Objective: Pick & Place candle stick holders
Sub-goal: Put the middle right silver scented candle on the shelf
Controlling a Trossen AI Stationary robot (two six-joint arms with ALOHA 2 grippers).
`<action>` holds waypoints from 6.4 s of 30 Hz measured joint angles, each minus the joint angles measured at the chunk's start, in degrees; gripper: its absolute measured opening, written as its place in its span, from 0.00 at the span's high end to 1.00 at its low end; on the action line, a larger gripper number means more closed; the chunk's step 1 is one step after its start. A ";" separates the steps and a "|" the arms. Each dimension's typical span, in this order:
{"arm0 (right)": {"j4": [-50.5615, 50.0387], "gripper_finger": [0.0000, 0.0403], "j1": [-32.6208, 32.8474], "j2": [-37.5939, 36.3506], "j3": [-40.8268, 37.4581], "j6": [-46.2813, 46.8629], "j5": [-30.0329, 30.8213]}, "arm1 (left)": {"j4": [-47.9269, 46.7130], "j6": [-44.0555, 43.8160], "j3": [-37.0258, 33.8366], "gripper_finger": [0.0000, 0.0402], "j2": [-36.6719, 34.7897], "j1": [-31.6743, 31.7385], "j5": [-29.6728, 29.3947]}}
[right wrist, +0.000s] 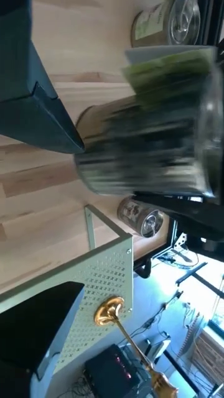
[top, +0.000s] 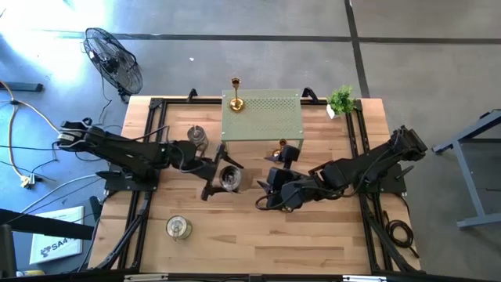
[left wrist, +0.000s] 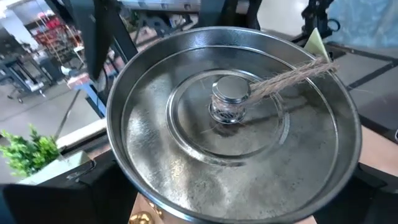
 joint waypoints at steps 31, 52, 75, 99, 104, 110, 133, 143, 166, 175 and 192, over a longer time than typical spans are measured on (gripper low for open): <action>2.15 0.01 4.81 0.04 -0.02 0.02 5.57 | 3.40 -1.47 0.59 0.12 1.69 0.00 -1.46; 12.44 0.01 -0.79 4.28 -0.09 -6.25 -7.36 | 3.47 0.57 4.52 0.12 3.94 0.00 1.21; 17.21 0.01 -5.27 8.68 -0.04 -8.80 -15.96 | 4.33 1.03 4.44 0.12 4.27 0.00 2.70; 16.52 0.13 -4.39 8.68 -0.07 -11.92 -9.68 | 2.78 0.58 4.46 0.07 4.27 0.02 2.78; 16.53 0.13 -4.39 8.68 -0.07 -11.86 -9.60 | 3.15 0.83 4.46 0.09 4.27 -0.02 1.90; 16.28 0.13 -3.82 8.57 0.16 -12.38 -5.28 | 7.84 0.58 4.26 0.04 4.22 0.02 1.37; -6.37 0.13 7.98 1.89 -0.13 1.45 27.60 | 10.39 1.44 4.46 0.01 0.47 0.00 -1.21; -28.26 0.13 16.62 -10.50 -0.09 25.18 36.68 | 5.13 0.55 4.46 0.01 -2.36 0.00 -0.63; -54.71 0.13 8.86 -24.79 -0.09 53.81 45.29 | -5.54 1.19 4.41 0.01 -3.57 0.00 -0.87; -51.71 0.13 -3.85 -24.86 -0.09 47.11 45.44 | -6.80 1.54 4.41 0.01 -3.57 0.00 -0.85; 14.33 0.13 -24.35 -14.32 -0.11 -19.91 14.13 | -8.33 3.77 4.39 0.01 -3.57 0.02 -1.70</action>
